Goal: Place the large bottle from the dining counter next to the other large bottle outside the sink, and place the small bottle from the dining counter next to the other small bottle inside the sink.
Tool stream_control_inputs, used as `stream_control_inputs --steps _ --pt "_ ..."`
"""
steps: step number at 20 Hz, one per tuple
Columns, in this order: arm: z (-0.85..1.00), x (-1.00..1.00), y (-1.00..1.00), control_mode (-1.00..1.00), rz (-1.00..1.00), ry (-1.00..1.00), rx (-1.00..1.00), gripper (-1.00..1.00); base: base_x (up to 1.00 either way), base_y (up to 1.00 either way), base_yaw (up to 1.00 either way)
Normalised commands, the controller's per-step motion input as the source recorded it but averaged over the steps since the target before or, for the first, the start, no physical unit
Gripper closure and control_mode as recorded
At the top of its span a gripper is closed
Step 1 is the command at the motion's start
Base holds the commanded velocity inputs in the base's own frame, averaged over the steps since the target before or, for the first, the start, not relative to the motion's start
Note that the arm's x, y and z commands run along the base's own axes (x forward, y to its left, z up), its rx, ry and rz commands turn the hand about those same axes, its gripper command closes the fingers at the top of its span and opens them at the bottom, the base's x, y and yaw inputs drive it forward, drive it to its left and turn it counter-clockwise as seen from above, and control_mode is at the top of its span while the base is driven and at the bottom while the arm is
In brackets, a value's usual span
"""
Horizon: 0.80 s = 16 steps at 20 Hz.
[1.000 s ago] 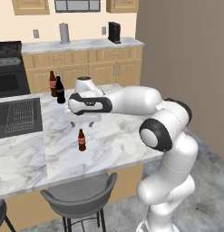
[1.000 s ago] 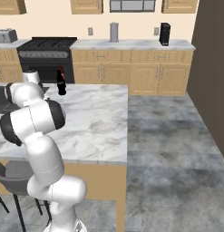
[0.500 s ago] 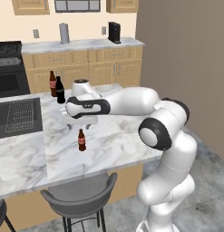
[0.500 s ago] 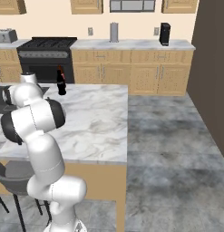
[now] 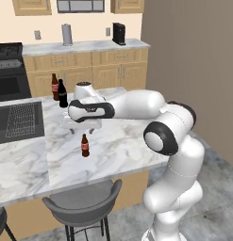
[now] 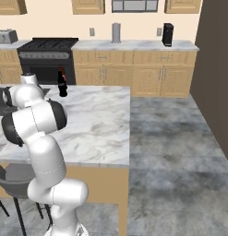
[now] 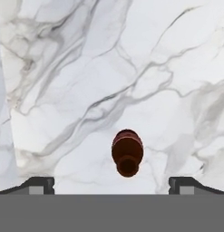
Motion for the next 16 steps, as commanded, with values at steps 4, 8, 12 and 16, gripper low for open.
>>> stream_control_inputs --steps 4,8,12,16 --pt "0.0 0.0 -0.44 -1.0 0.0 0.0 0.0 -1.0 0.0 0.0 0.0" --pt "0.0 0.0 -0.16 -1.0 0.0 0.0 0.0 -1.0 0.0 0.0 0.0" --pt "0.0 0.0 0.0 -1.0 0.0 0.0 0.0 -1.0 0.0 0.0 0.0" --pt "-0.09 0.0 0.09 -1.0 0.0 0.0 0.0 -1.0 0.0 0.0 0.0"
